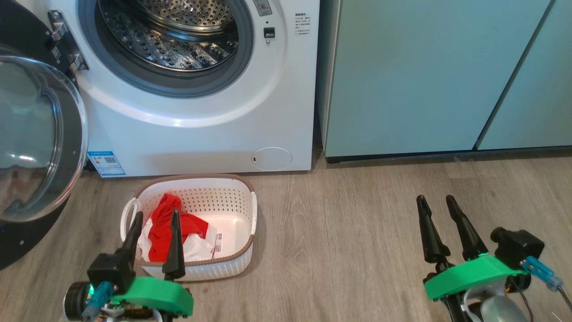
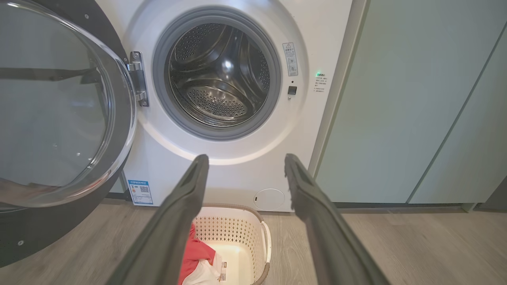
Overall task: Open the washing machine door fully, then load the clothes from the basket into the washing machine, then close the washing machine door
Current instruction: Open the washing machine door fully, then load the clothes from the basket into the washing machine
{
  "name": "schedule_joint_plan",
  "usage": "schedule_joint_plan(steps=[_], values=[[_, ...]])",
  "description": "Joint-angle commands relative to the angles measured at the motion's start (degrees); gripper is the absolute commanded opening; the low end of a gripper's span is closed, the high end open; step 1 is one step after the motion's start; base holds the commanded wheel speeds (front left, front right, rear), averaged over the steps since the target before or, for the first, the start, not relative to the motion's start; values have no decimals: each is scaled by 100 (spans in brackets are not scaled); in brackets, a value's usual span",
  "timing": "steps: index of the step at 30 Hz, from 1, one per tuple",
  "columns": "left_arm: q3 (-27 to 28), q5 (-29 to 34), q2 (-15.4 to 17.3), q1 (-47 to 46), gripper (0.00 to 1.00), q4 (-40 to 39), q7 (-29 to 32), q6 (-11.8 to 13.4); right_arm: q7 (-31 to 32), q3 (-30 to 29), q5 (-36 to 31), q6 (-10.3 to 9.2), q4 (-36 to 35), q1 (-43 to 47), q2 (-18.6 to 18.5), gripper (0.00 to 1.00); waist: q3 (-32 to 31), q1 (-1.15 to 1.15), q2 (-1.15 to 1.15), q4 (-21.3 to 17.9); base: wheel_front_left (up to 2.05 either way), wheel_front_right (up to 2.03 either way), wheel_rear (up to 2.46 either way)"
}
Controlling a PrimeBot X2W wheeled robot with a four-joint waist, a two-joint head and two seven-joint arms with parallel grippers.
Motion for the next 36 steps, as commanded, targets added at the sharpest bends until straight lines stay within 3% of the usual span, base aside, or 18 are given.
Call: schedule_joint_plan(steps=[1,10,20,36], values=[[162,7,50,-175,100,-244,-29,-37,-53,162,-14,1,-176,-166,11,100,2,0,0,0,0,0,0],[240,-52,50,-145,100,-331,-29,-110,-53,159,-13,1,-173,-165,11,100,19,0,0,11,72,-72,0],[250,-77,50,-137,100,-308,-29,-92,-53,212,16,1,-146,-168,11,100,13,0,0,42,194,-194,0],[221,89,50,-99,100,-253,-29,146,-53,313,20,1,-123,-168,11,100,-13,0,0,48,136,-136,0]])
